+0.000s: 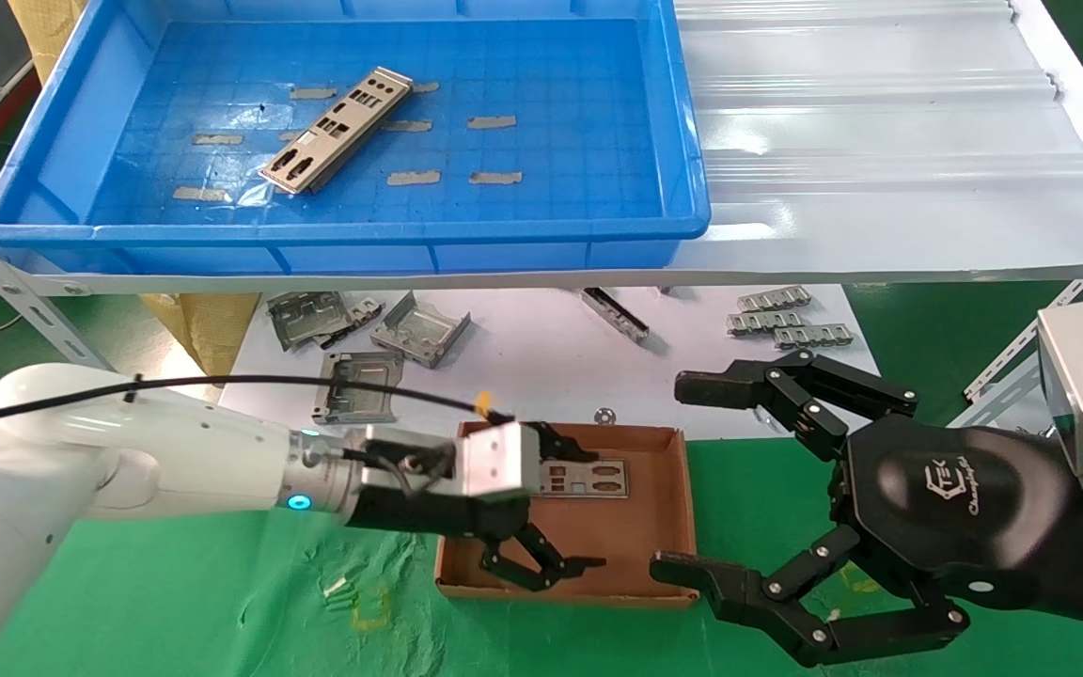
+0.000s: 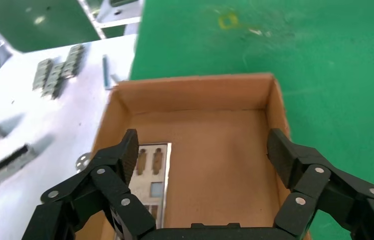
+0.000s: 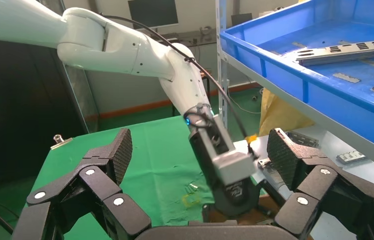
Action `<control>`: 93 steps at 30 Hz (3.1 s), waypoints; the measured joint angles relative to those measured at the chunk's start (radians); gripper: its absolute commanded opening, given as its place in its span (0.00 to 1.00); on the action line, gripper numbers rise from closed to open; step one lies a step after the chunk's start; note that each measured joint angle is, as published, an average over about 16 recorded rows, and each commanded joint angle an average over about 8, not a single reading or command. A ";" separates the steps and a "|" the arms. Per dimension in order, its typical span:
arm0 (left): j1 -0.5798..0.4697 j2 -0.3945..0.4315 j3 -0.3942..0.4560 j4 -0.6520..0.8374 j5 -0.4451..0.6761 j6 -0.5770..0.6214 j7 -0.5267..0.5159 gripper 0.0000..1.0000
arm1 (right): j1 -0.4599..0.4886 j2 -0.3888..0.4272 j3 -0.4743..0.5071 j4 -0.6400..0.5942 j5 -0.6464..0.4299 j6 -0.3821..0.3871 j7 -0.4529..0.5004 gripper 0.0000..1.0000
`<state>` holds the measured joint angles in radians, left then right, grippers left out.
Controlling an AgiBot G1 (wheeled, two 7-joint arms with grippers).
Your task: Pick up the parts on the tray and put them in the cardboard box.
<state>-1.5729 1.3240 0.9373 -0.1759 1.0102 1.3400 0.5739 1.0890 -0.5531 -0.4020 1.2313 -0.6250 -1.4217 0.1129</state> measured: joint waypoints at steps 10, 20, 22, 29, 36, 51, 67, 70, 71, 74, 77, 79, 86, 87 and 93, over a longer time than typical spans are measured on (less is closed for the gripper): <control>-0.017 -0.048 -0.052 0.075 -0.090 0.166 -0.093 1.00 | 0.000 0.000 0.000 0.000 0.000 0.000 0.000 1.00; -0.016 -0.076 -0.074 0.086 -0.128 0.253 -0.118 1.00 | 0.000 0.000 0.000 0.000 0.000 0.000 0.000 1.00; -0.014 -0.079 -0.077 0.082 -0.130 0.256 -0.120 1.00 | 0.000 0.000 0.000 0.000 0.000 0.000 0.000 1.00; 0.010 -0.106 -0.101 0.025 -0.132 0.241 -0.147 1.00 | 0.000 0.000 0.000 0.000 0.000 0.000 0.000 1.00; 0.059 -0.167 -0.157 -0.089 -0.146 0.231 -0.209 1.00 | 0.000 0.000 0.000 0.000 0.000 0.000 0.000 1.00; 0.188 -0.327 -0.304 -0.388 -0.185 0.209 -0.371 1.00 | 0.000 0.000 0.000 0.000 0.000 0.000 0.000 1.00; 0.325 -0.497 -0.460 -0.707 -0.227 0.186 -0.544 1.00 | 0.000 0.000 0.000 0.000 0.000 0.000 0.000 1.00; 0.351 -0.529 -0.490 -0.766 -0.235 0.181 -0.576 1.00 | 0.000 0.000 0.000 0.000 0.000 0.000 0.000 1.00; 0.360 -0.540 -0.499 -0.786 -0.237 0.180 -0.587 1.00 | 0.000 0.000 0.000 0.000 0.000 0.000 0.000 1.00; 0.385 -0.572 -0.529 -0.846 -0.245 0.175 -0.619 1.00 | 0.000 0.000 0.000 0.000 0.000 0.000 0.000 1.00; 0.411 -0.604 -0.558 -0.906 -0.253 0.171 -0.652 1.00 | 0.000 0.000 0.000 0.000 0.000 0.000 0.000 1.00; 0.428 -0.625 -0.578 -0.945 -0.258 0.168 -0.673 1.00 | 0.000 0.000 0.000 0.000 0.000 0.000 0.000 1.00; 0.480 -0.690 -0.637 -1.067 -0.274 0.159 -0.737 1.00 | 0.000 0.000 0.000 0.000 0.000 0.000 0.000 1.00; 0.486 -0.697 -0.643 -1.080 -0.276 0.159 -0.743 1.00 | 0.000 0.000 0.000 0.000 0.000 0.000 0.000 1.00; 0.507 -0.723 -0.668 -1.129 -0.283 0.155 -0.767 1.00 | 0.000 0.000 0.000 0.000 0.000 0.001 0.000 1.00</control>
<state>-1.0658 0.6010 0.2697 -1.3050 0.7268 1.4951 -0.1935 1.0886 -0.5529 -0.4019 1.2308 -0.6246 -1.4212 0.1129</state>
